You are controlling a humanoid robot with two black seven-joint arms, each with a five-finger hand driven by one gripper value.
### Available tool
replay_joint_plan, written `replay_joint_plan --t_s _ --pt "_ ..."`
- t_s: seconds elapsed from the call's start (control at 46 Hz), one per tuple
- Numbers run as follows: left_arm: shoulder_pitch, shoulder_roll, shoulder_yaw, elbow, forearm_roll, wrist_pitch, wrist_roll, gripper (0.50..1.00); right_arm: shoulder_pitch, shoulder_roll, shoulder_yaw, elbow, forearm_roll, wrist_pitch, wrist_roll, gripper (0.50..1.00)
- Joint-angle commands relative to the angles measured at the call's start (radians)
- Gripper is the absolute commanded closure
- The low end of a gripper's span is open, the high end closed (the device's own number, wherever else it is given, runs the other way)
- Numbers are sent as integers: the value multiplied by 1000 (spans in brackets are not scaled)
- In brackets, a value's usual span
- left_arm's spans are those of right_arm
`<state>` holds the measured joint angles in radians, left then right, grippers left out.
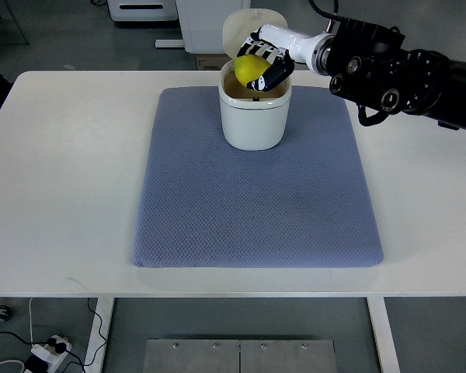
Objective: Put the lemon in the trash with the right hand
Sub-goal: 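Open the right hand fingers to drop the lemon into the bin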
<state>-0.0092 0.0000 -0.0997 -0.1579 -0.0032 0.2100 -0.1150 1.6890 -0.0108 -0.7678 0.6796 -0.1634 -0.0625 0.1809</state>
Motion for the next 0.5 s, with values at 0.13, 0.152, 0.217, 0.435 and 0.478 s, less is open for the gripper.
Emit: replay_joint_plan --t_s 0.13,0.152,0.217,0.435,0.478 --pt "0 0 0 0 0 0 0 500 0 -1 1 -2 1 0 0 712" --pt "0 0 0 0 0 0 0 500 0 -1 1 -3 1 0 0 712" --pt "0 0 0 0 0 0 0 500 0 -1 1 -2 -1 0 0 712" --pt "0 0 0 0 0 0 0 500 -2 -3 1 -2 -4 1 3 718" --pt "0 0 0 0 0 0 0 500 -2 -3 -1 0 -4 1 3 728"
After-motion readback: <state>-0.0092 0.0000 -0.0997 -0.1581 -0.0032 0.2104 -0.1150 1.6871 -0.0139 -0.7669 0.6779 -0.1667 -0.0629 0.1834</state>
